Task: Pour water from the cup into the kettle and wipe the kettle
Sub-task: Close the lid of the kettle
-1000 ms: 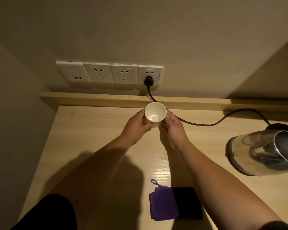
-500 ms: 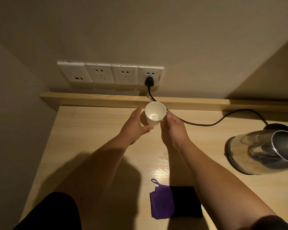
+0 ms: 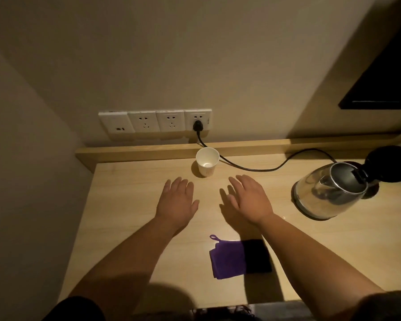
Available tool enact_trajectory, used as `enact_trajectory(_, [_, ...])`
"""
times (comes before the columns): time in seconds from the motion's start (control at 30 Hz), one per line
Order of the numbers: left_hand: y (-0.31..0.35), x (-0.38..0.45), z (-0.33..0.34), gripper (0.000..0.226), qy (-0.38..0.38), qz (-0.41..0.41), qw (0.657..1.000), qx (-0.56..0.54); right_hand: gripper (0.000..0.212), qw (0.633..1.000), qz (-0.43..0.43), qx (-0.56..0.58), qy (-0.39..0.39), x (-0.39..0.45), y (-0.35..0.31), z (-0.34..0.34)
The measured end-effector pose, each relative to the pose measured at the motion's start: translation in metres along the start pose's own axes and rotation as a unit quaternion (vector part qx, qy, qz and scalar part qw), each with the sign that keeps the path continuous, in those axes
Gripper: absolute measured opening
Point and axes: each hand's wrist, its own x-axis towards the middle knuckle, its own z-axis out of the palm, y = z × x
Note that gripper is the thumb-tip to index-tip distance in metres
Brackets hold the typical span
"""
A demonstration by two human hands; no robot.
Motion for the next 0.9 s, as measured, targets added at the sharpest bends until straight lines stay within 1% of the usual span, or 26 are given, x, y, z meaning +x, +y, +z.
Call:
enact_trajectory(0.07, [0.013, -0.015, -0.004, 0.057, 0.016, 0.013, 1.000, 0.007, 0.055, 0.999, -0.017, -0.024, -0.015, -0.018, -0.003, -0.005])
enact_trajectory(0.17, [0.032, -0.029, -0.011, 0.056, 0.031, 0.011, 0.999, 0.000, 0.057, 0.999, -0.015, -0.037, -0.023, -0.040, -0.001, -0.015])
enact_trajectory(0.27, [0.048, -0.032, -0.020, 0.057, 0.046, 0.010, 0.999, -0.014, 0.058, 0.999, 0.000, -0.046, -0.015, -0.057, 0.009, -0.025])
enact_trajectory(0.4, [0.068, -0.030, -0.032, 0.059, 0.049, 0.028, 0.998, -0.027, 0.058, 0.999, 0.012, -0.043, -0.001, -0.080, 0.032, -0.036])
enact_trajectory(0.6, [0.125, -0.039, -0.043, 0.061, 0.047, 0.060, 0.997, -0.030, 0.054, 0.998, 0.017, -0.037, 0.037, -0.120, 0.077, -0.045])
enact_trajectory(0.77, [0.188, -0.046, -0.051, 0.062, 0.072, 0.047, 0.996, -0.027, 0.054, 0.998, 0.006, -0.022, 0.058, -0.155, 0.125, -0.057])
enact_trajectory(0.9, [0.238, -0.047, -0.057, 0.061, 0.084, 0.041, 0.995, -0.046, 0.053, 0.998, -0.013, -0.008, 0.068, -0.175, 0.175, -0.076])
